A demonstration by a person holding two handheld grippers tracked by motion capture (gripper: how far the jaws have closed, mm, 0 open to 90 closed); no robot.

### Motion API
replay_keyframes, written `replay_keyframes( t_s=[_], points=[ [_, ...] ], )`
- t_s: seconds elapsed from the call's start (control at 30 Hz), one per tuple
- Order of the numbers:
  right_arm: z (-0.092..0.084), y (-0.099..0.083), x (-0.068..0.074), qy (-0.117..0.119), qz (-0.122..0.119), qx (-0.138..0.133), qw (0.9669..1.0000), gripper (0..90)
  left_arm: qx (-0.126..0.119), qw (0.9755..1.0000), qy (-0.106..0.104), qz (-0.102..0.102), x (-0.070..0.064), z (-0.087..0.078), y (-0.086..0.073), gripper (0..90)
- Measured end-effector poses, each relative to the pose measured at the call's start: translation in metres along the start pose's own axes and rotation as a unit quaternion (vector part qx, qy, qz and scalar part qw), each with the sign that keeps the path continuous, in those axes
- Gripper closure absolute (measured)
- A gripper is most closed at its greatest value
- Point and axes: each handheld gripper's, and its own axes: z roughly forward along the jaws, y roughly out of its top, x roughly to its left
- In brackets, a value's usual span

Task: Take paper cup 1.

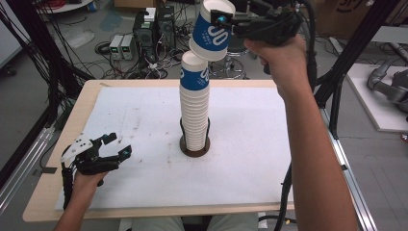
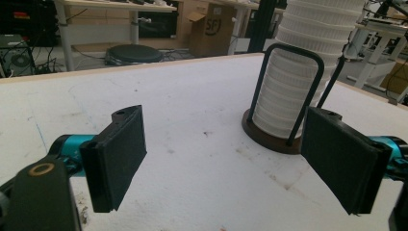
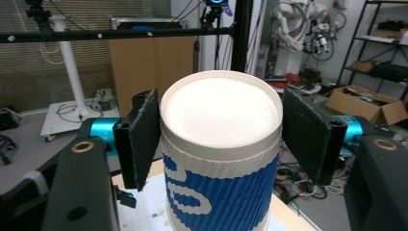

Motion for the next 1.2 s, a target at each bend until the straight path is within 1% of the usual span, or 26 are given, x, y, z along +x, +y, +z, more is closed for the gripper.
replay_keyframes(
  t_s=[0.03, 0.07, 0.1, 0.13, 0.2, 0.27, 0.33, 0.37, 0.4, 0.43, 0.47, 0.5, 0.6, 0.7, 0.77, 0.8, 0.83, 0.87, 0.9, 0.97, 1.0, 1.03, 1.07, 1.17, 1.2],
  points=[
    [-0.006, -0.001, 0.0, -0.004, 0.0, -0.001, 1.0, 32.9, 0.0, 1.0, 0.0, 0.0, 0.0, 0.0, 0.0, 16.4],
    [-0.006, -0.001, 0.0, -0.004, 0.0, -0.001, 1.0, 32.9, -0.001, 1.0, 0.0, -0.001, -0.001, 0.0, 0.0, 16.4],
    [-0.01, -0.002, -0.001, -0.007, -0.001, -0.001, 1.0, 32.9, 0.0, 1.0, -0.001, -0.001, -0.001, 0.0, 0.0, 16.3],
    [-0.019, -0.005, -0.003, -0.015, 0.0, 0.002, 0.9999, 33.0, 0.0, 1.0, -0.002, 0.0, -0.001, 0.001, 0.0, 16.4],
    [-0.022, -0.006, -0.003, -0.018, 0.0, 0.003, 0.9998, 32.9, -0.001, 1.0, -0.003, 0.0, -0.002, 0.001, 0.0, 16.4],
    [-0.031, -0.01, -0.004, -0.025, 0.0, 0.004, 0.9997, 32.9, 0.0, 1.0, -0.005, 0.002, -0.003, 0.002, 0.0, 16.3],
    [-0.041, -0.014, -0.006, -0.031, 0.0, 0.005, 0.9995, 32.9, -0.001, 1.0, -0.006, 0.002, -0.003, 0.002, 0.0, 16.4],
    [-0.05, -0.02, -0.008, -0.039, 0.002, 0.01, 0.9992, 33.0, 0.0, 1.0, -0.008, 0.003, -0.004, 0.002, 0.0, 16.4],
    [-0.05, -0.02, -0.008, -0.039, 0.002, 0.01, 0.9992, 33.0, 0.0, 1.0, -0.009, 0.003, -0.004, 0.003, 0.0, 16.4],
    [-0.056, -0.026, -0.009, -0.044, 0.001, 0.017, 0.9989, 33.0, 0.0, 0.9999, -0.01, 0.003, -0.005, 0.003, 0.0, 16.4],
    [-0.056, -0.026, -0.009, -0.044, 0.001, 0.017, 0.9989, 33.0, 0.001, 0.9999, -0.011, 0.003, -0.005, 0.004, 0.0, 16.4],
    [-0.059, -0.03, -0.009, -0.047, 0.002, 0.02, 0.9987, 33.0, 0.002, 0.9999, -0.012, 0.004, -0.006, 0.004, 0.0, 16.4],
    [-0.065, -0.047, -0.01, -0.05, 0.005, 0.032, 0.9982, 33.0, 0.002, 0.9999, -0.013, 0.005, -0.008, 0.005, 0.0, 16.4],
    [-0.068, -0.064, -0.012, -0.05, 0.006, 0.045, 0.9978, 33.0, 0.001, 0.9999, -0.016, 0.004, -0.009, 0.006, 0.0, 16.4],
    [-0.069, -0.078, -0.012, -0.049, 0.004, 0.052, 0.9974, 33.0, 0.002, 0.9999, -0.015, 0.002, -0.009, 0.007, 0.0, 16.0],
    [-0.07, -0.09, -0.013, -0.047, 0.007, 0.055, 0.9973, 32.9, 0.0, 0.9999, -0.016, -0.002, -0.01, 0.007, 0.001, 16.0],
    [-0.07, -0.097, -0.013, -0.049, 0.006, 0.055, 0.9973, 32.9, -0.003, 0.9998, -0.017, -0.005, -0.01, 0.006, 0.001, 16.0],
    [-0.07, -0.097, -0.013, -0.049, 0.006, 0.055, 0.9973, 32.9, -0.006, 0.9998, -0.017, -0.005, -0.01, 0.006, 0.002, 16.0],
    [-0.07, -0.103, -0.013, -0.05, 0.005, 0.058, 0.997, 32.9, -0.008, 0.9998, -0.017, -0.003, -0.011, 0.006, 0.002, 16.0],
    [-0.068, -0.118, -0.013, -0.048, 0.011, 0.065, 0.9967, 33.0, -0.009, 0.9998, -0.018, 0.0, -0.012, 0.006, 0.002, 16.0],
    [-0.066, -0.132, -0.012, -0.046, 0.016, 0.069, 0.9964, 33.0, -0.008, 0.9998, -0.02, -0.001, -0.012, 0.007, 0.002, 16.0],
    [-0.066, -0.132, -0.012, -0.046, 0.016, 0.069, 0.9964, 33.0, -0.008, 0.9997, -0.023, 0.0, -0.013, 0.007, 0.001, 16.0],
    [-0.065, -0.14, -0.011, -0.045, 0.018, 0.072, 0.9963, 32.9, -0.009, 0.9997, -0.025, 0.0, -0.014, 0.008, 0.001, 16.0],
    [-0.061, -0.163, -0.009, -0.043, 0.021, 0.079, 0.9957, 32.9, -0.005, 0.9995, -0.029, 0.011, -0.016, 0.009, 0.001, 16.0],
    [-0.058, -0.18, -0.007, -0.038, 0.026, 0.082, 0.9956, 32.9, -0.004, 0.9994, -0.032, 0.015, -0.017, 0.01, 0.001, 16.2]
  ],
)
